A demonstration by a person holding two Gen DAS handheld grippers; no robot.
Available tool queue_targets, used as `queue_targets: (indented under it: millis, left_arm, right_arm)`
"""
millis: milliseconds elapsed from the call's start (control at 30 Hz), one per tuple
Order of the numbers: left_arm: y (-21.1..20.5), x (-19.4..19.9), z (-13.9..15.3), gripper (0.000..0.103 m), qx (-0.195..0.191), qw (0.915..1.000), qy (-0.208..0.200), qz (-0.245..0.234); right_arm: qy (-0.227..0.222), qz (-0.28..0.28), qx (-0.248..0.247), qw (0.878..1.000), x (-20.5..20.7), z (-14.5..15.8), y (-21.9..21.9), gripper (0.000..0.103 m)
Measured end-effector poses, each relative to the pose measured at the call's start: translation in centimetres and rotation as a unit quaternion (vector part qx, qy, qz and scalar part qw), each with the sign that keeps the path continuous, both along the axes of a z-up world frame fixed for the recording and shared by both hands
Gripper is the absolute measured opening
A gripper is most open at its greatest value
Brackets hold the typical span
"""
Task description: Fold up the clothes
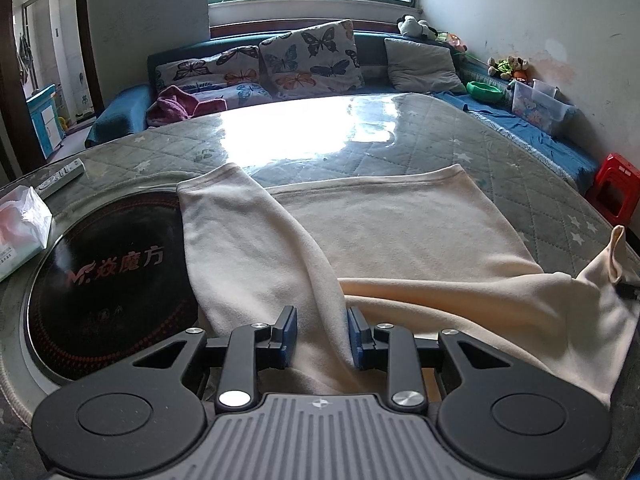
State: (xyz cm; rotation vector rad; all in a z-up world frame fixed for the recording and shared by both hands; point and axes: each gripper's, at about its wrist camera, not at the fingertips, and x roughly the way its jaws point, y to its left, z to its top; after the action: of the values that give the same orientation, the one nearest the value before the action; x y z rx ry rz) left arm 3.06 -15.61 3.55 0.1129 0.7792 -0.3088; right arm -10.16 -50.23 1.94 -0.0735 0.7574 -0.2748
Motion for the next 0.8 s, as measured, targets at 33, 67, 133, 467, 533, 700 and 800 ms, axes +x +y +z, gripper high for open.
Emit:
queue_targets:
  millis: [33,67,133,467,533,700,800]
  left_arm:
    - [0.0,0.0,0.0,0.030,0.000,1.0000,0.000,0.000]
    - [0.0,0.0,0.0,0.030,-0.001,1.0000,0.000,0.001]
    - [0.0,-0.1,0.0,0.030,-0.003,1.0000,0.000,0.001]
    - [0.2,-0.6,0.3,0.030,-0.004,1.0000,-0.004,0.004]
    - [0.2,-1.0,0.5,0.030,-0.004,1.0000,-0.007,0.001]
    - [0.4,-0.9,0.8,0.030,-0.009,0.9999,-0.012,-0.003]
    - [0.2,-1.0,1.0,0.030,-0.016,0.9997,-0.015,-0.010]
  right_arm:
    - [-0.002,-0.016,-0.006,1.000,0.0,0.1,-0.6,0.067]
    - [-0.004,-0.032,-0.013,0.999,0.0,0.3,-1.1,0.067]
    - [-0.010,-0.053,-0.029,0.998,-0.3,0.8,-1.7,0.067]
    - [-0.032,0.032,0.015,0.999,0.2,1.7,1.3,0.057]
    - [-0.016,0.051,0.025,0.998,0.8,0.9,2.0,0.056]
    - [0.000,0.073,0.037,0.997,1.9,0.7,3.2,0.055]
    - [-0.006,0.105,0.049,0.993,2.8,2.1,4.4,0.054]
